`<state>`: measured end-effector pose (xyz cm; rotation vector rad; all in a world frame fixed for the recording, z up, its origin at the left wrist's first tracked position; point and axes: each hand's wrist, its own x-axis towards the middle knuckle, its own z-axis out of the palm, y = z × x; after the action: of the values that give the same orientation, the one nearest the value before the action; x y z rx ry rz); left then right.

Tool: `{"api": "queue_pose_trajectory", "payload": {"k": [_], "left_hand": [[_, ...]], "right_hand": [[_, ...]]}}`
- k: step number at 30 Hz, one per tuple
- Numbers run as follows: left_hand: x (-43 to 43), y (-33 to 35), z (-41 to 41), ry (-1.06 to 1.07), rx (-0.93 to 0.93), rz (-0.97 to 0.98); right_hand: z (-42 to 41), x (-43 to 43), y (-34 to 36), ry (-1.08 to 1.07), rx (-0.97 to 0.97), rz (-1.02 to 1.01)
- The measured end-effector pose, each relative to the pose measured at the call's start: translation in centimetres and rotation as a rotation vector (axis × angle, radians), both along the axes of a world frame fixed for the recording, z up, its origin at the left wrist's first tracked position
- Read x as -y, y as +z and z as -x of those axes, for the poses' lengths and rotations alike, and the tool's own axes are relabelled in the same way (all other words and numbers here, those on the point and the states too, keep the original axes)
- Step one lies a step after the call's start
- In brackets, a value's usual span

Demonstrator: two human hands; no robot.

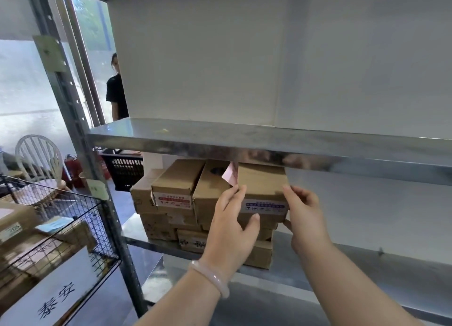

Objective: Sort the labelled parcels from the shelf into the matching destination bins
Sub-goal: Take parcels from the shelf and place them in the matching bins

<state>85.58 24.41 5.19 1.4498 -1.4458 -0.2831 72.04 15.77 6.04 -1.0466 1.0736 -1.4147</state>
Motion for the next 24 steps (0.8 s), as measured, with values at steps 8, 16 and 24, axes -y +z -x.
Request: {"api": "queue_pose_trajectory", "payload": {"k": [8, 16, 24], "left_hand": [[-4.0, -2.6, 0.2, -0.122, -0.141, 0.045], [-6.9, -1.9, -0.2, -0.235, -0.251, -0.079], [-8.4, 0.4, -2.1, -0.406, -0.644, -0.202]], "right_hand": [[1.3, -5.3, -1.5, 0.053, 0.060, -0.057], [1.2, -11.6, -1.6, -0.085, -0.028, 0.114], [-0.9, -16.4, -2.1, -0.263, -0.807, 0.771]]}}
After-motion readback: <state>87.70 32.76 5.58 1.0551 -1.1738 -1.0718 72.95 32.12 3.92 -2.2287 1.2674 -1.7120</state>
